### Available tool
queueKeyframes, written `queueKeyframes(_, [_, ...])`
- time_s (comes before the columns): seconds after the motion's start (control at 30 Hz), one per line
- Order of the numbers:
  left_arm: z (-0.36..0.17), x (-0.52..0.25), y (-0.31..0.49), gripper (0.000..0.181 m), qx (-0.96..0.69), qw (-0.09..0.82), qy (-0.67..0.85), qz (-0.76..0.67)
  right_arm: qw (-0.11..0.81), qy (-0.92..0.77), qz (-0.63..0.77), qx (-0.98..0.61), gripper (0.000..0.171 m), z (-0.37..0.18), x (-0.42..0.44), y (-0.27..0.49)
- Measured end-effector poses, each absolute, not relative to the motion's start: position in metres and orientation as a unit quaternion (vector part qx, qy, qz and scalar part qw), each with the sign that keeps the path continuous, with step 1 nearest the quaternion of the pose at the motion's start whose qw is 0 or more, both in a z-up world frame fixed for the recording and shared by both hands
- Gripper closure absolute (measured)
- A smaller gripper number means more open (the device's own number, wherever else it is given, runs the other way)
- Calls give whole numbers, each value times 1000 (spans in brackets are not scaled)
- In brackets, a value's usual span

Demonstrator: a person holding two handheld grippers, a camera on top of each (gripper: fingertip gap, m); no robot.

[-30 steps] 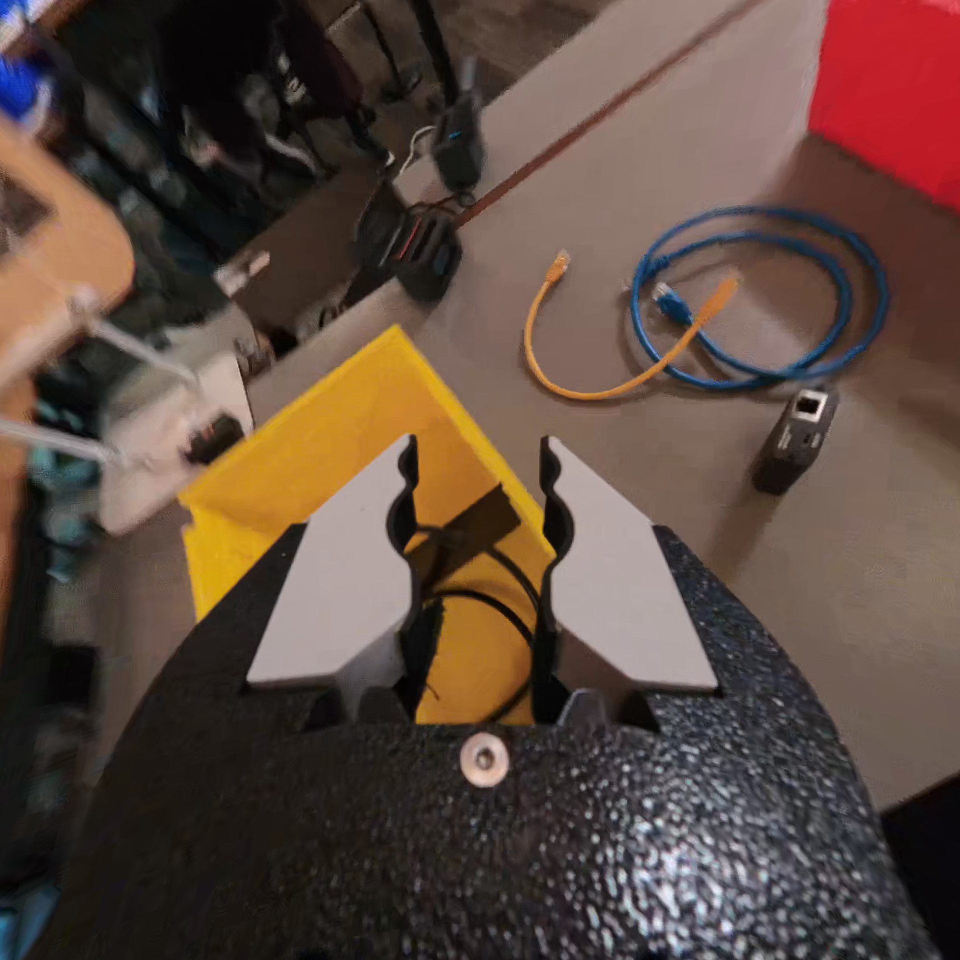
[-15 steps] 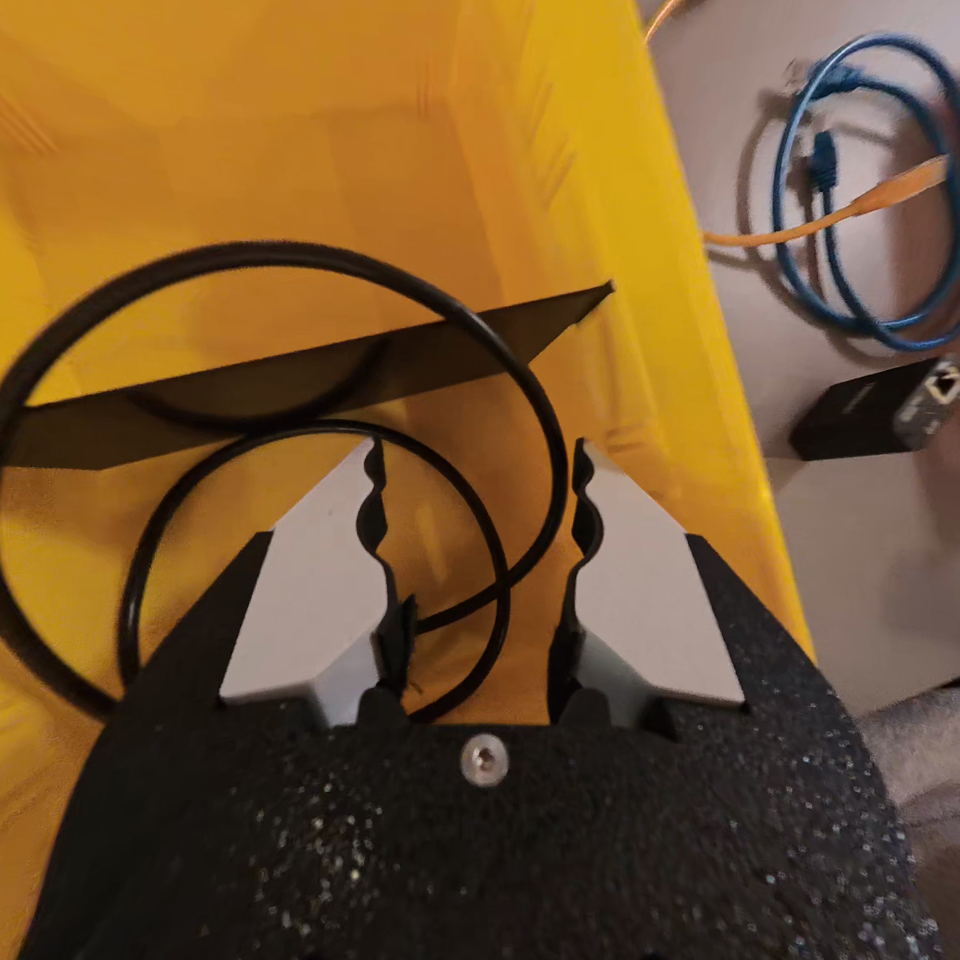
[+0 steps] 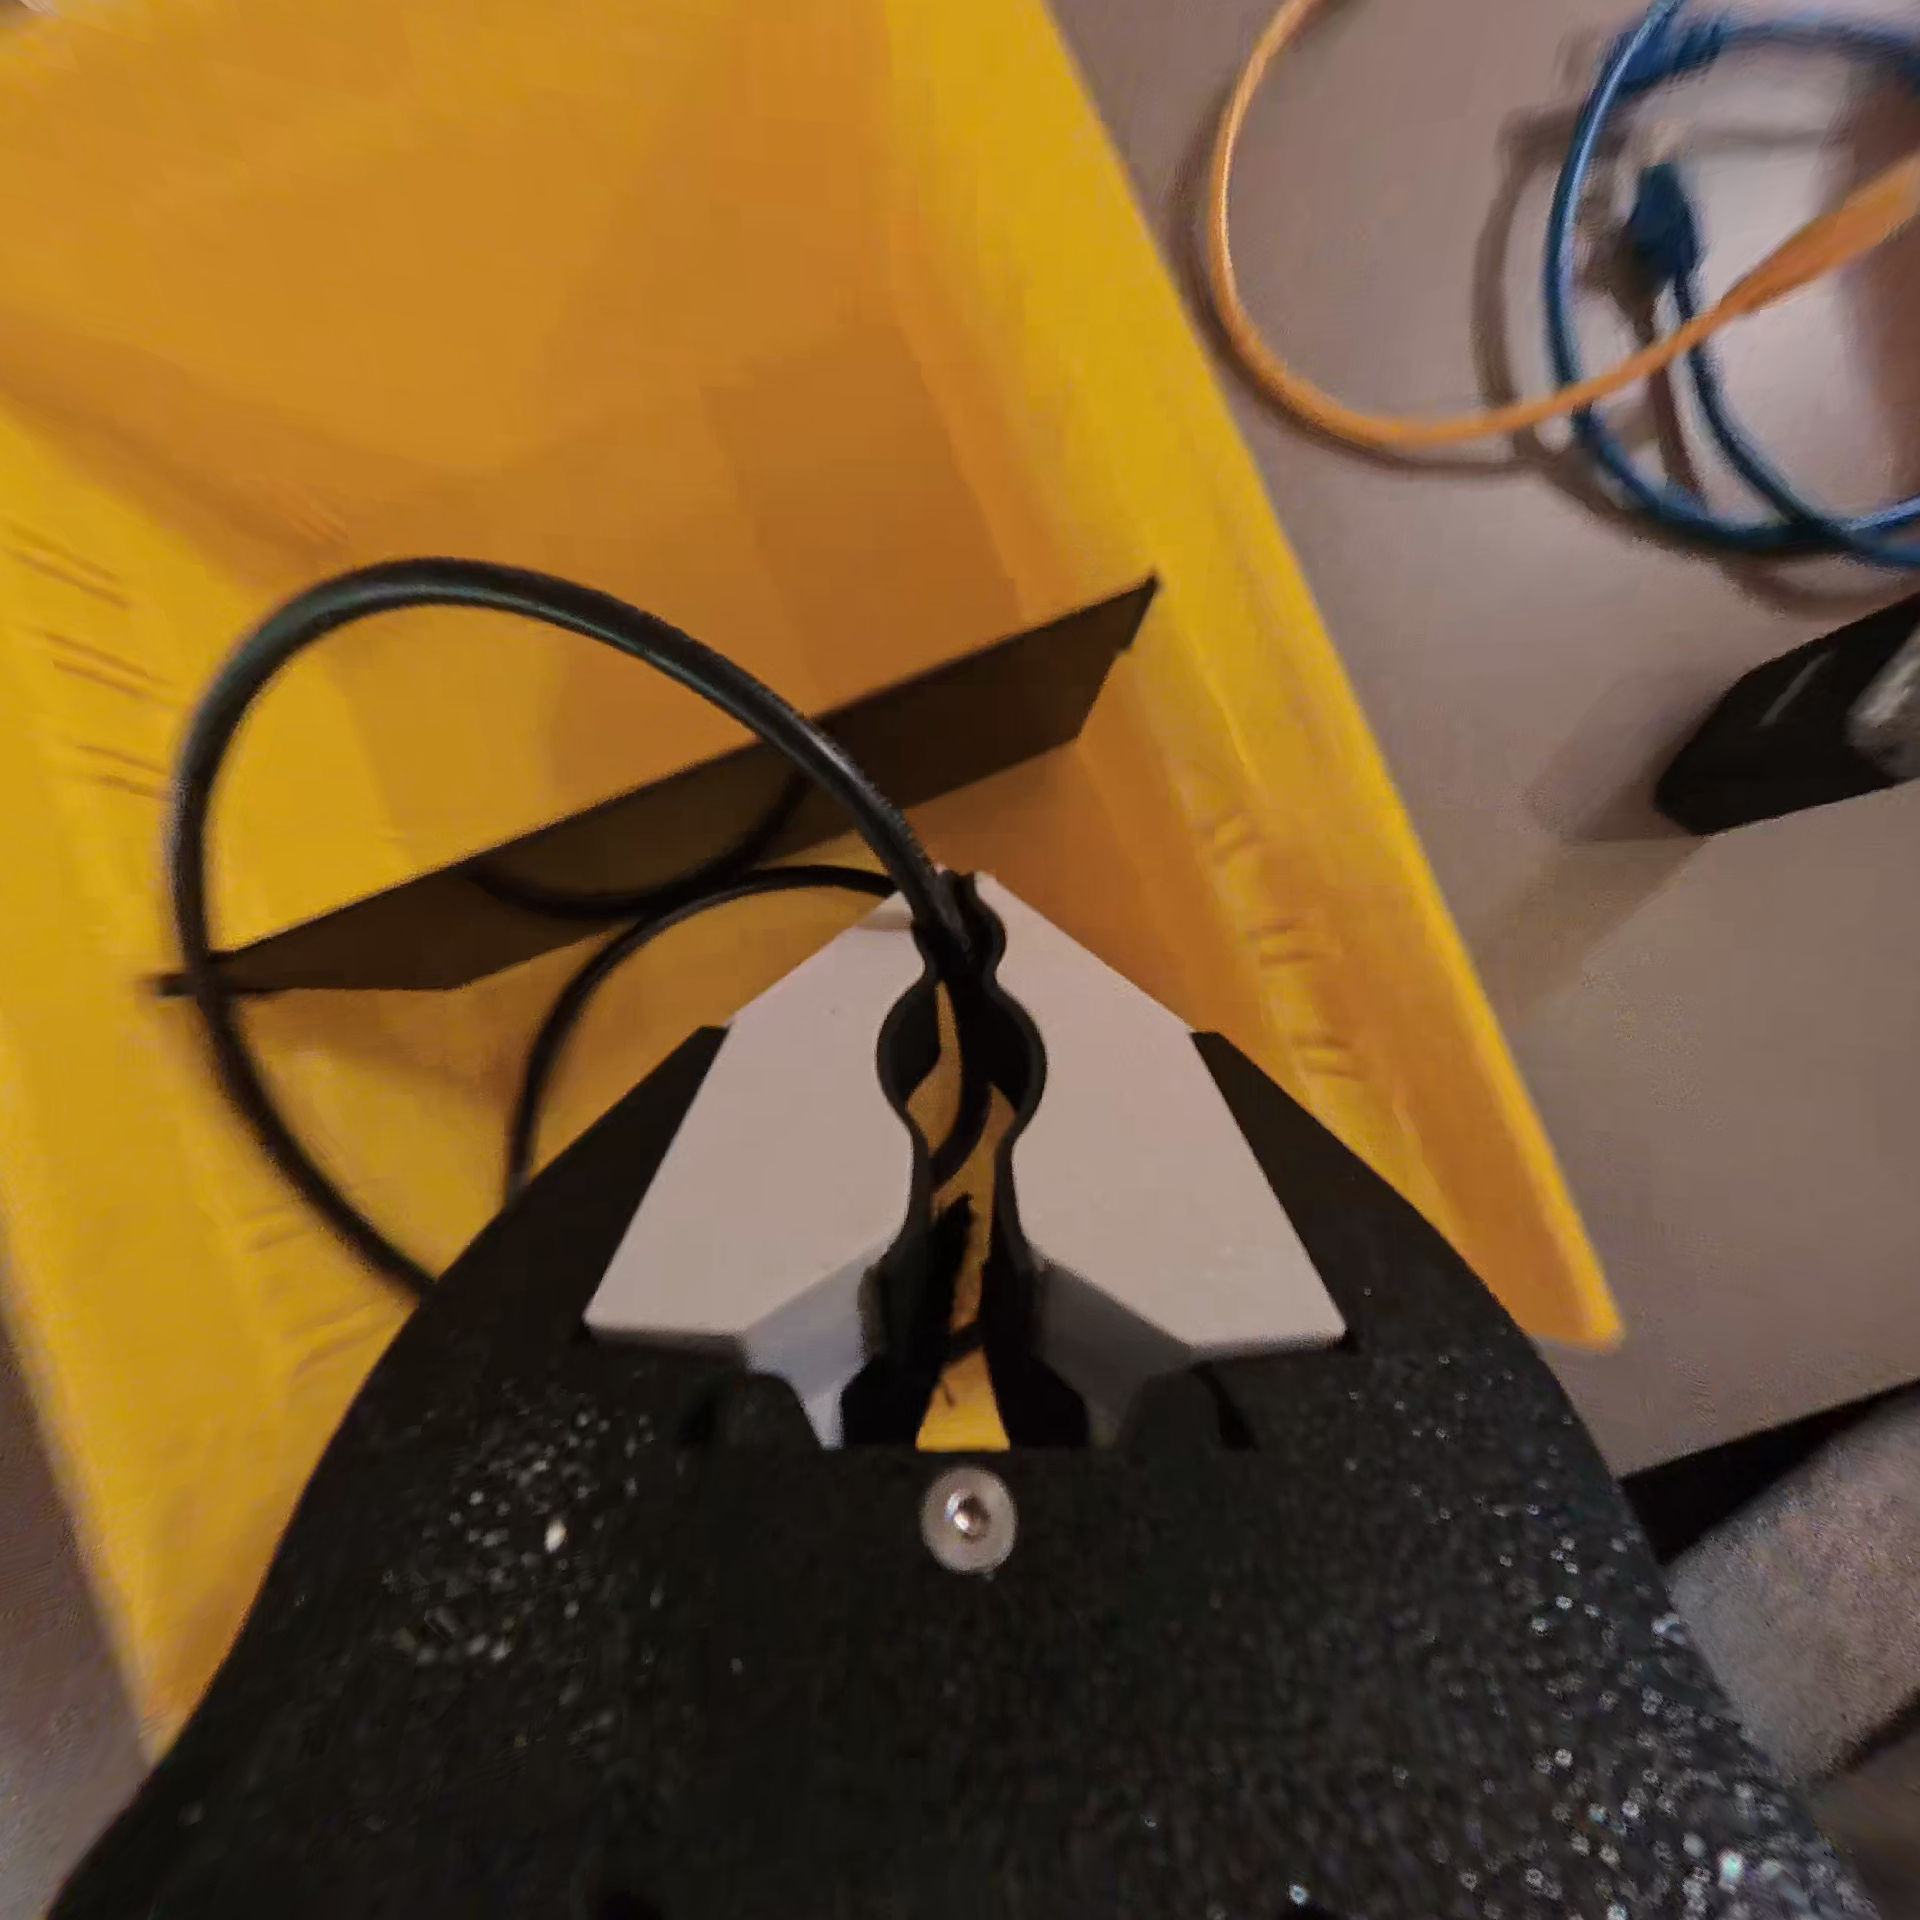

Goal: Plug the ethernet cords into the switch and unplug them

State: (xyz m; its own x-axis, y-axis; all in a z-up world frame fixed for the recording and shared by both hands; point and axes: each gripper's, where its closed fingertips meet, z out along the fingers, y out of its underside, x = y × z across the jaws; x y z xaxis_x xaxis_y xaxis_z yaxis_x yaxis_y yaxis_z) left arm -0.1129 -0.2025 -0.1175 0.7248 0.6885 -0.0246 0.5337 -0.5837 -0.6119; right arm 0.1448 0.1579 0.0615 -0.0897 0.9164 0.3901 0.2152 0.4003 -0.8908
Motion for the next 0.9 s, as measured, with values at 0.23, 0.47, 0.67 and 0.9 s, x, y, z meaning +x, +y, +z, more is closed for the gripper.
queueKeyframes(0.23, [26, -97, -205, 181, -819, 413, -268, 296, 521, -655, 339, -429, 120, 64, 147, 156])
queueKeyframes(0.47, [162, -61, -160, 181, -769, 444, -152, 434, 527, -645, 343, -434, 120, 69, 153, 163])
queueKeyframes(0.67, [249, -34, -89, 181, -742, 484, -47, 461, 529, -641, 346, -435, 120, 72, 155, 167])
queueKeyframes(0.9, [214, -54, 2, 181, -765, 512, 22, 391, 529, -638, 353, -433, 121, 74, 157, 168])
